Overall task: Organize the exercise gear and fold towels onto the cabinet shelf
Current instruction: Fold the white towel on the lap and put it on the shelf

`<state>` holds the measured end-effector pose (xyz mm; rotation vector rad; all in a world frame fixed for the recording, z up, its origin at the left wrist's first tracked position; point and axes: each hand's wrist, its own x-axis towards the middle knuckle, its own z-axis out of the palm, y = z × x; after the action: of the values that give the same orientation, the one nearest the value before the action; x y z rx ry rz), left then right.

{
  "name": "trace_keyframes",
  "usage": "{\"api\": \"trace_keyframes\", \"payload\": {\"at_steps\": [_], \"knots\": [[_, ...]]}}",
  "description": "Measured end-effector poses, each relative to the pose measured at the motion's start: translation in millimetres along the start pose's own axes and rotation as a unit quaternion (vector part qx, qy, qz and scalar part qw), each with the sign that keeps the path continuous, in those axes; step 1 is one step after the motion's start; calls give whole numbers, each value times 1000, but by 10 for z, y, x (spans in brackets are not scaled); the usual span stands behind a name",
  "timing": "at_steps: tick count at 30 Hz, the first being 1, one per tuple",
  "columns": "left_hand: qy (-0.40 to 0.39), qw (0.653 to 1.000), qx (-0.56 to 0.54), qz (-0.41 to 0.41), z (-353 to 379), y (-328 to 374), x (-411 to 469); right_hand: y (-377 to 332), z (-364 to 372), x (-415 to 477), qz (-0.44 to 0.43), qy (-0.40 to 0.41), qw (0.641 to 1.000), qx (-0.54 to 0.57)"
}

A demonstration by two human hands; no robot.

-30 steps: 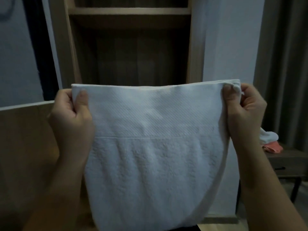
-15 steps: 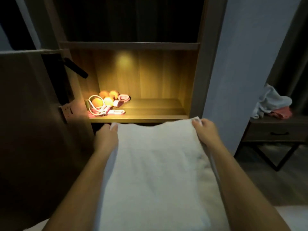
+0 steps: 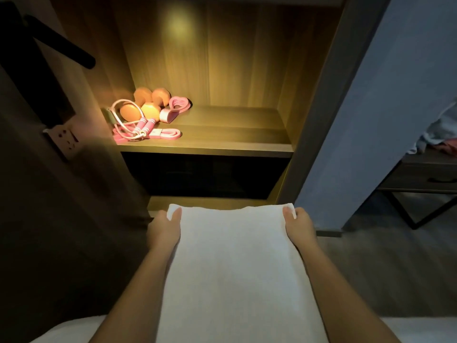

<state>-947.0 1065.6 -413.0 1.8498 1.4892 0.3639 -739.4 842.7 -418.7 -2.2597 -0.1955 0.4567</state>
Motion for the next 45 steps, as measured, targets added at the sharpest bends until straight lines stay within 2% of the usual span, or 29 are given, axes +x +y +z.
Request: {"api": "trace_keyframes", "payload": {"at_steps": [3, 6, 11, 15, 19, 22, 25, 28, 30, 32, 34, 37, 40, 45], "knots": [[28, 998, -55, -8, 9, -76, 29, -5, 35, -15, -46, 12, 998, 28], [7, 997, -54, -46, 65, -159, 29, 7, 96, -1, -18, -13, 1000, 17], [-138, 976, -58, -159, 22, -81, 173, -41, 14, 99, 101, -132, 986, -20], [-269, 942, -88, -181, -149, -124, 341, -38, -227, 199, 194, -220, 956, 15], [-361, 904, -129, -190, -340, -217, 468, -5, -403, 248, 242, -276, 930, 16], [-390, 896, -113, -182, -395, -252, 511, 0, -429, 235, 248, -291, 924, 30], [-362, 903, -164, -166, -409, -195, 451, -16, -411, 199, 236, -266, 928, 110], [-327, 925, -184, -55, -559, 11, 376, -176, -530, 203, 164, -235, 941, 181], [-276, 940, -200, 19, -781, 288, 329, -417, -731, 219, 64, -201, 961, 180], [-224, 940, -244, 88, -1074, 635, 288, -760, -996, 183, -47, -155, 967, 195], [-173, 922, -296, 178, -1371, 925, 236, -1075, -1256, 100, -149, -117, 951, 243], [-105, 895, -304, 310, -1701, 1138, 85, -1339, -1544, -123, -275, -78, 904, 316], [-88, 878, -276, 382, -1821, 1147, -68, -1343, -1619, -326, -338, -53, 886, 311], [-98, 860, -271, 422, -1907, 1113, -190, -1202, -1662, -408, -364, -56, 869, 330]]}}
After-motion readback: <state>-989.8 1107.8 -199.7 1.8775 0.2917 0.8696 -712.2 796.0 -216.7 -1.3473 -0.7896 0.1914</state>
